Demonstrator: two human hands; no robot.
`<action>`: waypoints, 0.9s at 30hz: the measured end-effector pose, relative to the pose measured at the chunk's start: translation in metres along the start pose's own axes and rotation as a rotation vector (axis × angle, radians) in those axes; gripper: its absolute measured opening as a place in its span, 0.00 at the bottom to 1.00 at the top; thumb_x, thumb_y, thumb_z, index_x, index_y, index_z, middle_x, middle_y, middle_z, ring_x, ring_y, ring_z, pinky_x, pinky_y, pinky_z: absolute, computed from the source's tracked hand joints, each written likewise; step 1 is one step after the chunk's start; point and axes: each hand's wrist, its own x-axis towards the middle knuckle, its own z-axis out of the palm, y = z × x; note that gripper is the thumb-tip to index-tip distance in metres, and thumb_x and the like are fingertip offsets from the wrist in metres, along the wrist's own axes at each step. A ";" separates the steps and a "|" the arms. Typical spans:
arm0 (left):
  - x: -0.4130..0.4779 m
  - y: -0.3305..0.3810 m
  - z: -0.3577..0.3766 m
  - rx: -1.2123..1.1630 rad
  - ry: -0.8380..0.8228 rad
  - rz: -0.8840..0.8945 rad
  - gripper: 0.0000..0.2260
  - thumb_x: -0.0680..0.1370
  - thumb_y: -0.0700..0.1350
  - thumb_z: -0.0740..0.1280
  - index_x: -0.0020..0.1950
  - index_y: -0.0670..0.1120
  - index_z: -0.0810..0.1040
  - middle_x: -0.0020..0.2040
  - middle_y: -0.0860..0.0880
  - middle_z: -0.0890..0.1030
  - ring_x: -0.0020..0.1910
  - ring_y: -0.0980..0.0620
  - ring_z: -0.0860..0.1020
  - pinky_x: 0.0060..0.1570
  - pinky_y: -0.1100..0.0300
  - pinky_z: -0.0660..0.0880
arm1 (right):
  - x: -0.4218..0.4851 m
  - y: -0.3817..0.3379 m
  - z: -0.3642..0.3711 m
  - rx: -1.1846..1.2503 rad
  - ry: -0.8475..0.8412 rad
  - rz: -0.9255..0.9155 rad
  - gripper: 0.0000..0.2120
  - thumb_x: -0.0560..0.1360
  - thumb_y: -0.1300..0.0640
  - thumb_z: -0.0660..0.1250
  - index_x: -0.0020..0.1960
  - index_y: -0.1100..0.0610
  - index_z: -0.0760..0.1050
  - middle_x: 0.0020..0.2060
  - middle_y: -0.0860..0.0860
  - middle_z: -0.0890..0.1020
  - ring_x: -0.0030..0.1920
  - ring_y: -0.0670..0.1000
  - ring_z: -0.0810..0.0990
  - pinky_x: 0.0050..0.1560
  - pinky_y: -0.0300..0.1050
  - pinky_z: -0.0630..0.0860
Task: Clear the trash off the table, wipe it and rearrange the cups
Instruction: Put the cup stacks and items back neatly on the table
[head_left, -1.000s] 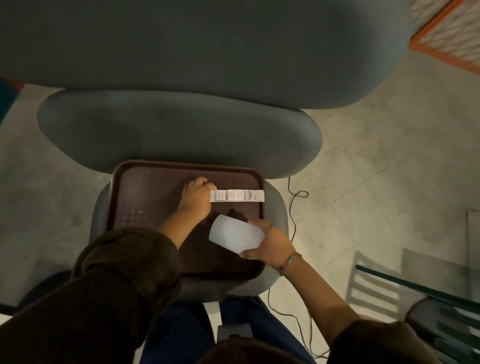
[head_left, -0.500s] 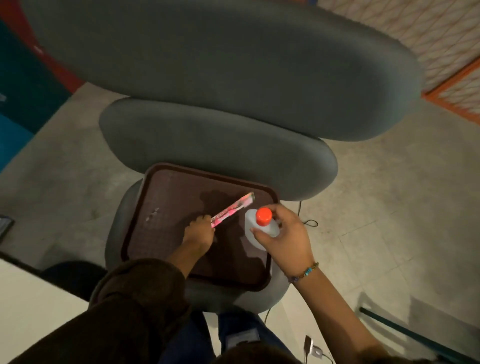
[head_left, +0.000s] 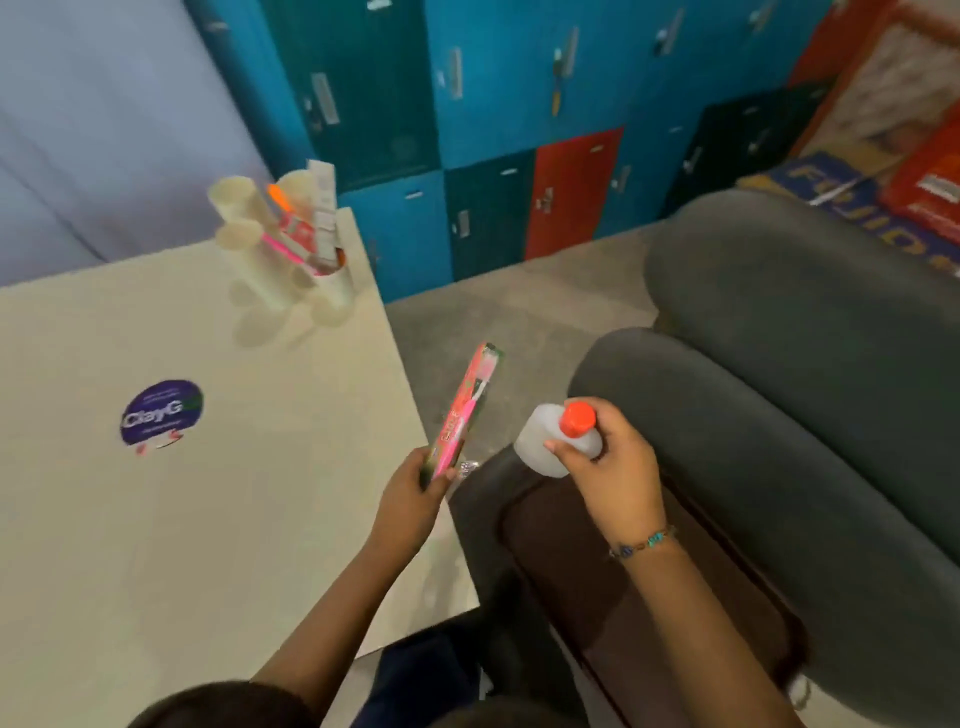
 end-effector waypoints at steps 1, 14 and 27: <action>0.000 -0.006 -0.017 -0.016 0.051 -0.026 0.11 0.77 0.45 0.64 0.59 0.45 0.74 0.44 0.50 0.77 0.40 0.50 0.75 0.37 0.59 0.69 | 0.009 -0.011 0.016 -0.020 -0.023 -0.029 0.17 0.68 0.61 0.73 0.52 0.46 0.76 0.50 0.49 0.79 0.51 0.46 0.75 0.50 0.34 0.72; 0.036 -0.071 -0.199 -0.181 0.391 -0.198 0.14 0.78 0.50 0.63 0.63 0.51 0.76 0.45 0.50 0.81 0.37 0.56 0.74 0.36 0.67 0.69 | 0.151 -0.173 0.238 -0.122 -0.354 -0.311 0.17 0.68 0.63 0.73 0.56 0.58 0.76 0.54 0.53 0.76 0.56 0.55 0.76 0.60 0.49 0.73; 0.093 -0.120 -0.253 -0.260 0.442 -0.293 0.15 0.78 0.49 0.62 0.64 0.47 0.74 0.51 0.49 0.78 0.49 0.51 0.76 0.39 0.65 0.70 | 0.219 -0.169 0.401 -0.210 -0.546 -0.208 0.16 0.70 0.65 0.71 0.56 0.57 0.73 0.58 0.54 0.77 0.62 0.56 0.74 0.67 0.50 0.69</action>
